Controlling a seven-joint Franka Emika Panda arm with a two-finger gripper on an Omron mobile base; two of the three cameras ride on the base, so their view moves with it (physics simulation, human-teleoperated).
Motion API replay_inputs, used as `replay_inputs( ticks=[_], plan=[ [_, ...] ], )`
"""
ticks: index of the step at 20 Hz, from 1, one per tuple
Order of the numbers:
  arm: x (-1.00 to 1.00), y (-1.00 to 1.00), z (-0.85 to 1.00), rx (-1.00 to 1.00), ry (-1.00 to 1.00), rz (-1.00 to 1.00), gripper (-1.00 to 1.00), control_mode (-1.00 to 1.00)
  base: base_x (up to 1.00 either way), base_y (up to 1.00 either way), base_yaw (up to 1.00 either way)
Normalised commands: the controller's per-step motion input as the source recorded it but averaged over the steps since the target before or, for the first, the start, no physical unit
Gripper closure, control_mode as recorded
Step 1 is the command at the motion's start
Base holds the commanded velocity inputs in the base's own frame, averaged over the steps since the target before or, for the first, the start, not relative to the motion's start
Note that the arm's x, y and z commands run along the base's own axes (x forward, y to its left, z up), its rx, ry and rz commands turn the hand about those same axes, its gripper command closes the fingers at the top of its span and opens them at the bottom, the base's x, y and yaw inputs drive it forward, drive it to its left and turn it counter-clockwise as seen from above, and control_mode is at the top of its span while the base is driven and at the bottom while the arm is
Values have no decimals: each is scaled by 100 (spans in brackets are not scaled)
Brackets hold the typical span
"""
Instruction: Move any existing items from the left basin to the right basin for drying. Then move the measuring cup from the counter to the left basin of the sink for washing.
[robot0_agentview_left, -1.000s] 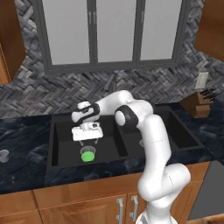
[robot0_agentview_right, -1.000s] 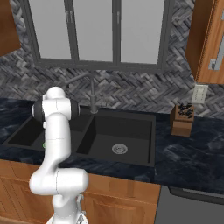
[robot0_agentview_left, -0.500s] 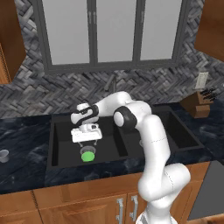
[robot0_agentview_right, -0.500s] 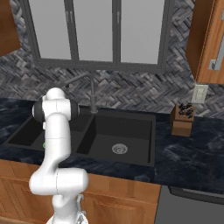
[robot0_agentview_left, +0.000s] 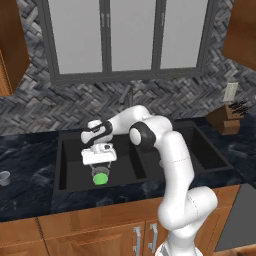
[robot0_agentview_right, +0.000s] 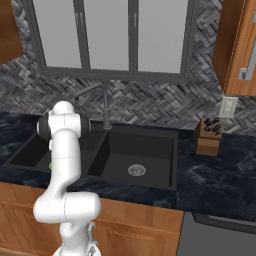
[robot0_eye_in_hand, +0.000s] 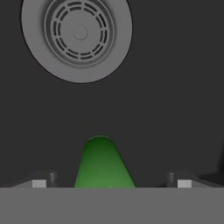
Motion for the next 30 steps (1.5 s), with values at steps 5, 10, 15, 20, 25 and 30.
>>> replay_inputs(
  ticks=[5, 10, 15, 20, 25, 30],
  plan=[
    [-4, 0, -8, 0, 0, 0, -100, -100, 0, 0, 0],
    [-8, 0, -2, 0, 0, 0, -100, -100, 0, 0, 0],
    [-13, 0, 0, 0, 0, 0, -100, -100, 0, 0, 0],
    [-24, -1, 0, 0, 0, 0, -100, -100, 0, 0, 0],
    [-25, -6, 0, 0, 0, 0, -100, -100, 0, 0, 0],
    [-15, -12, 0, 0, 0, 0, -100, -100, 0, 0, 0]
  ],
)
